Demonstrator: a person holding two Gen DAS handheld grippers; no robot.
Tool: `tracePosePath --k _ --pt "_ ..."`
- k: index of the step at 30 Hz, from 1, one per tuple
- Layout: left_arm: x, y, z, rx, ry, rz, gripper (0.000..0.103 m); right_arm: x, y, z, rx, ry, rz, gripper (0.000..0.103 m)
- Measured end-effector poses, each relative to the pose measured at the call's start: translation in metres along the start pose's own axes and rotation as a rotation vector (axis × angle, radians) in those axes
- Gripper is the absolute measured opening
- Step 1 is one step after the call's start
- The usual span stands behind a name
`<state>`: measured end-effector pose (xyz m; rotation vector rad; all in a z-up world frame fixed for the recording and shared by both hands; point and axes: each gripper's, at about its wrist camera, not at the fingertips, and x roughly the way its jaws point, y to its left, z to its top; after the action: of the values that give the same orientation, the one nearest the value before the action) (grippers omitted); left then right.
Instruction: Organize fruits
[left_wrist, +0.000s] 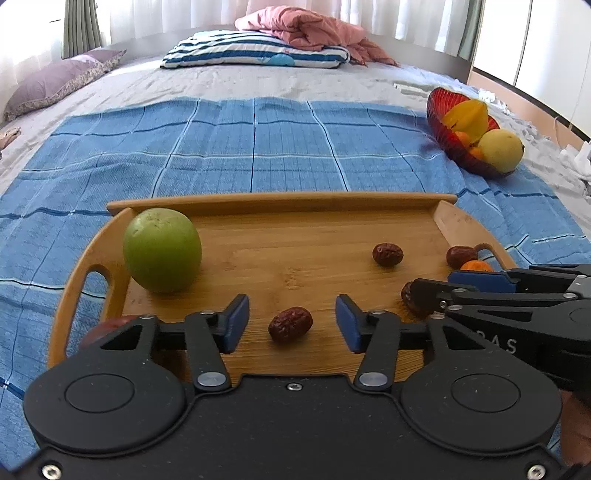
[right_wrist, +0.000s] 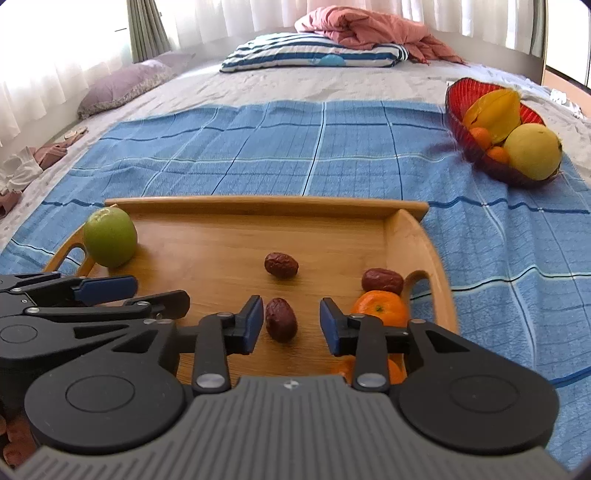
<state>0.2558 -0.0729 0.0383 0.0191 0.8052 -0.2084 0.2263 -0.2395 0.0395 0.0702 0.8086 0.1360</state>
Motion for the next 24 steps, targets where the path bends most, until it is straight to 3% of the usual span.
tracePosePath --k 10,16,24 --pt "-0.026 0.006 -0.001 0.009 -0.077 0.032 0.086 -0.019 -0.004 -0.001 -0.009 -0.064 -0.027 0.07" --pt "-0.043 0.007 -0.004 0.032 -0.12 0.055 0.096 -0.033 -0.005 -0.004 -0.003 -0.108 -0.031 0.082" --pt "-0.064 0.011 -0.013 0.041 -0.165 0.06 0.1 -0.053 -0.002 -0.011 -0.007 -0.182 -0.046 0.087"
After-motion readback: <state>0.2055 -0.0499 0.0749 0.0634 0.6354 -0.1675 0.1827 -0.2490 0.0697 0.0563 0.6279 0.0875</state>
